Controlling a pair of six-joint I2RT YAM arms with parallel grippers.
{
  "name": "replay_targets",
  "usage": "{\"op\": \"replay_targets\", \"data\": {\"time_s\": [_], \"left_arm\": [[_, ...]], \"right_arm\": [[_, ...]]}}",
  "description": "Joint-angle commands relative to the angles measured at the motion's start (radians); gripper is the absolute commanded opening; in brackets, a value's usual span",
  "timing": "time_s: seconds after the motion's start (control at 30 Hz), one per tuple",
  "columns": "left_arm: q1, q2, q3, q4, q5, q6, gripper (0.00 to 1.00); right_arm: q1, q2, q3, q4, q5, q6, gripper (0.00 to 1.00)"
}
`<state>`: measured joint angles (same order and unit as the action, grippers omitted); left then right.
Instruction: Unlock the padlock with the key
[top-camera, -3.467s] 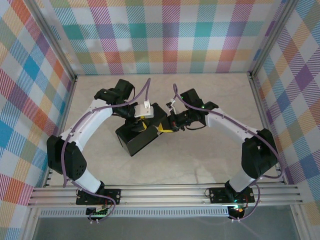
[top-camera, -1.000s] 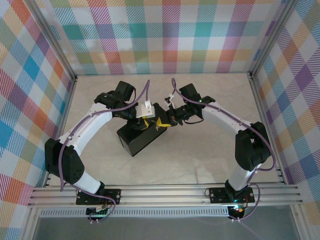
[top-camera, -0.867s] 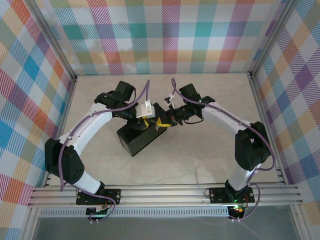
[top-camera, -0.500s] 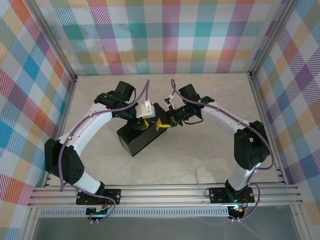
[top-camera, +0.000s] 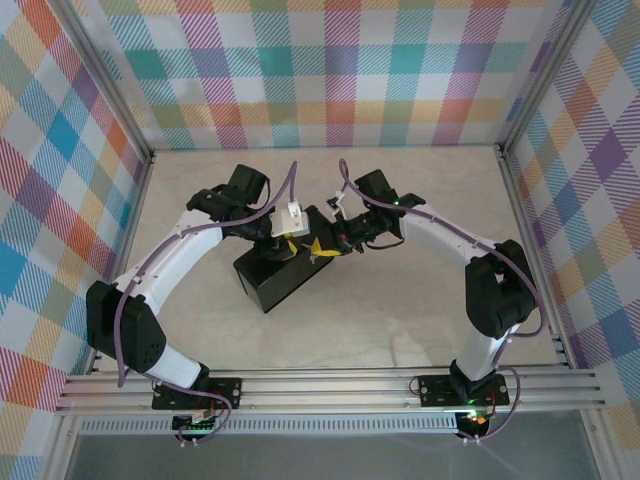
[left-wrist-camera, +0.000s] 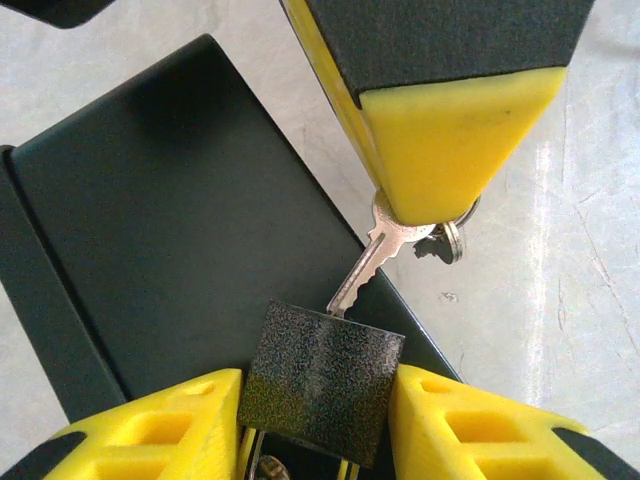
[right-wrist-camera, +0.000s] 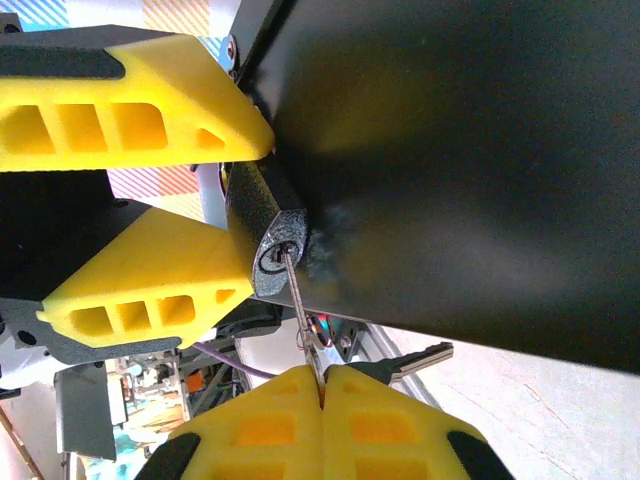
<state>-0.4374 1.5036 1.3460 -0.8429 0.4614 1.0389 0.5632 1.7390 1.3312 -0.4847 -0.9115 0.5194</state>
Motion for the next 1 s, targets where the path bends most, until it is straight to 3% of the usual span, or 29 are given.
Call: {"op": "replay_targets", "data": {"time_s": [0.0, 0.27, 0.53, 0.97], "left_arm": [[-0.017, -0.024, -0.062, -0.007, 0.021, -0.007, 0.39], [-0.026, -0.073, -0.107, 0.052, -0.002, -0.016, 0.40], [-0.066, -0.103, -0.142, 0.088, -0.026, -0.017, 0.39], [-0.090, -0.138, -0.171, 0.128, -0.038, -0.011, 0.37]], "right_arm": [[0.007, 0.007, 0.010, 0.064, -0.071, 0.020, 0.00], [0.007, 0.042, 0.066, -0.015, -0.147, -0.017, 0.00], [0.006, 0.065, 0.100, -0.024, -0.148, -0.030, 0.00], [0.000, 0.147, 0.285, -0.266, -0.102, -0.214, 0.00]]}}
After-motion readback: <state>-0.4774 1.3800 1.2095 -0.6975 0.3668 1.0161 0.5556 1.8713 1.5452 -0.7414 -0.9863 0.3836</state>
